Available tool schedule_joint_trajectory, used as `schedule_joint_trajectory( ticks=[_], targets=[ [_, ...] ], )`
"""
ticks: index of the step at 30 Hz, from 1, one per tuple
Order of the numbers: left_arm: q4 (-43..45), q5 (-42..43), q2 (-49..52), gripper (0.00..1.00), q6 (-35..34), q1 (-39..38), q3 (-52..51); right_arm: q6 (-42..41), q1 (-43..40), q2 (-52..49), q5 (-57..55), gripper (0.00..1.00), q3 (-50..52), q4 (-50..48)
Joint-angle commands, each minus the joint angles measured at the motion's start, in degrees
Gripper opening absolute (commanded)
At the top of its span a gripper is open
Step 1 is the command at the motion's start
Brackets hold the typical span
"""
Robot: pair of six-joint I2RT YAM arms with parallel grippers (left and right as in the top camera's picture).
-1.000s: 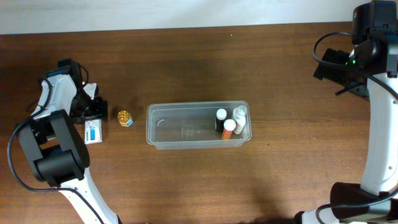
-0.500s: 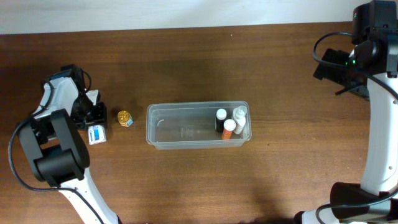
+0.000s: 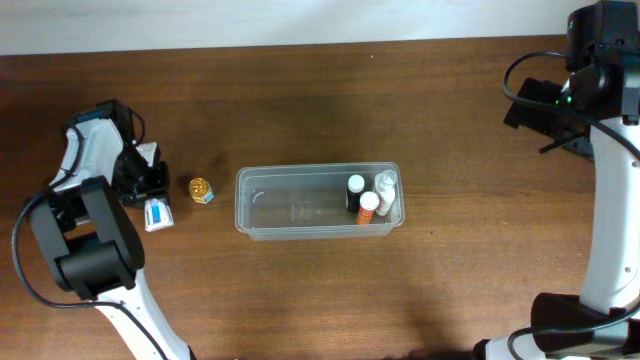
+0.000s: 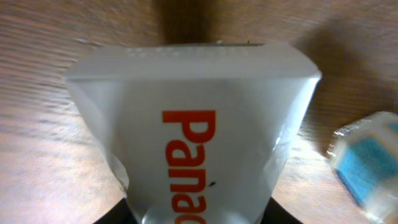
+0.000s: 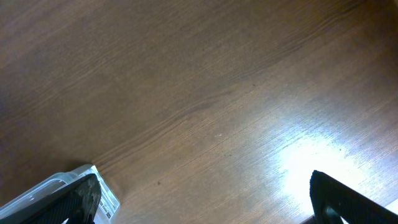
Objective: Pack container
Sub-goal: 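Lower the left gripper and grasp the Panadol box, lifting it, then carry the Panadol box with the left gripper over the container's left side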
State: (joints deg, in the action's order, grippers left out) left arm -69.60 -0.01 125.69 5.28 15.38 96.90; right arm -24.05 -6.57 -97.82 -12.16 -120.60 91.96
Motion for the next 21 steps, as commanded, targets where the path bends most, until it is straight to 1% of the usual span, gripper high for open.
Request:
schedule_joint_trajectory(
  ticks=[1, 4, 6, 12, 17, 21],
  targets=[
    [-2.5, 3.0, 0.2, 0.41, -0.8, 0.0, 5.7, -0.4, -0.2, 0.2, -0.1, 0.98, -0.6, 0.0],
    [-6.4, 6.7, 0.2, 0.41, -0.6, 0.0, 11.5, -0.4, -0.2, 0.2, -0.1, 0.98, -0.6, 0.0],
    [-9.9, 9.8, 0.2, 0.41, -0.3, -0.1, 17.2, -0.4, -0.2, 0.2, -0.1, 0.98, -0.6, 0.0],
    [-18.5, 18.6, 0.2, 0.41, 6.3, -2.6, 31.4, -0.4, -0.2, 0.2, -0.1, 0.98, -0.6, 0.0],
    [-24.7, 19.3, 0.2, 0.41, 11.9, -8.3, 38.4, -0.4, -0.2, 0.2, -0.1, 0.98, -0.6, 0.0],
    [-27.1, 19.3, 0.2, 0.41, 17.2, -14.1, 39.5, -0.4, -0.2, 0.2, -0.1, 0.99, -0.6, 0.0]
  ],
)
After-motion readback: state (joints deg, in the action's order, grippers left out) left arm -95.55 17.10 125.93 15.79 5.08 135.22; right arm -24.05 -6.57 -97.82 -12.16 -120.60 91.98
